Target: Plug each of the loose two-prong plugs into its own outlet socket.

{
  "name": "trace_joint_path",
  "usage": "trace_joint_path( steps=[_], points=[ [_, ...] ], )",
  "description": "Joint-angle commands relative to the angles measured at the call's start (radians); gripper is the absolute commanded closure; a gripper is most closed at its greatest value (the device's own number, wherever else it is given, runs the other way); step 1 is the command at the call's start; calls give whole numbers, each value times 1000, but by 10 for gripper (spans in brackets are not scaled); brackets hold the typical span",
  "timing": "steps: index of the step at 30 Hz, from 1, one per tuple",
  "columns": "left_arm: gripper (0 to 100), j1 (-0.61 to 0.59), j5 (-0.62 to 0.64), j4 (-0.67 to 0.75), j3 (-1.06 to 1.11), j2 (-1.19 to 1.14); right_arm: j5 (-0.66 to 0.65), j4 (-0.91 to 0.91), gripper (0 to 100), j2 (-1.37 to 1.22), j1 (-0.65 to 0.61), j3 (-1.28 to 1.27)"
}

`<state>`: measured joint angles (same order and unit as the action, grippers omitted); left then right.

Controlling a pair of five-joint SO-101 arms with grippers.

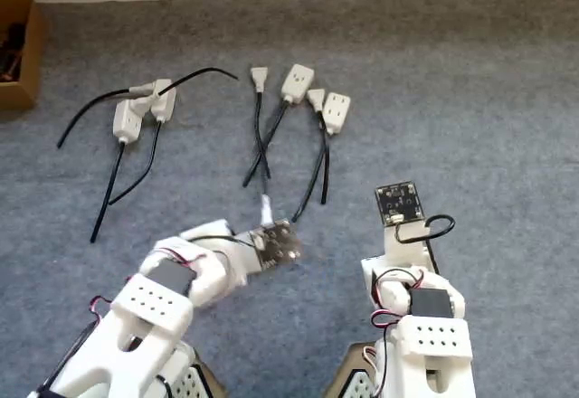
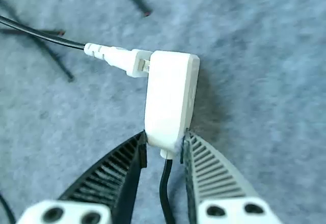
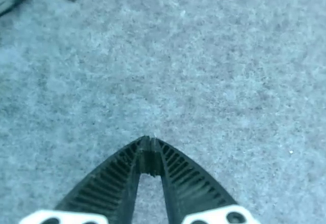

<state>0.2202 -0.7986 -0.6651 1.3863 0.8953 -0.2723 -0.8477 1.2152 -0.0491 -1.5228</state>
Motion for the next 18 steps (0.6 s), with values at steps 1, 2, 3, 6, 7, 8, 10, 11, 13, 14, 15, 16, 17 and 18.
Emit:
trace_joint_path(
  steps=[1, 2, 3, 6, 7, 8, 10, 11, 13, 14, 15, 16, 17, 18],
  points=[
    [966, -124, -86, 94, -16, 10, -5, 16, 989, 13, -7, 7],
    [966, -133, -114, 103, -2, 12, -5, 16, 989, 13, -7, 7],
    [966, -136, -129, 112, 12, 13, -3, 16, 989, 13, -7, 7],
    [966, -136, -158, 157, 51, 13, -3, 18, 989, 13, -7, 7],
    [967, -136, -176, 169, 62, 13, -3, 18, 989, 13, -8, 7],
    [967, -136, -204, 176, 71, 13, -3, 18, 989, 13, -8, 7],
    [968, -136, -259, 181, 85, 13, -3, 18, 989, 13, -8, 7],
    [968, -136, -295, 181, 93, 13, -3, 18, 989, 13, -8, 7],
    [968, -134, -394, 181, 117, 13, -3, 18, 989, 13, -8, 7],
    [969, -134, -443, 184, 133, 13, -3, 27, 989, 13, -8, 5],
    [969, -133, -491, 204, 154, 13, -3, 42, 989, 13, -8, 5],
    [969, -133, -546, 233, 182, 13, -3, 56, 989, 13, -8, 5],
    [969, -133, -606, 276, 216, 13, -3, 65, 989, 12, -8, 5],
    [969, -133, -660, 324, 255, 13, -3, 73, 989, 12, -8, 5]
  ],
)
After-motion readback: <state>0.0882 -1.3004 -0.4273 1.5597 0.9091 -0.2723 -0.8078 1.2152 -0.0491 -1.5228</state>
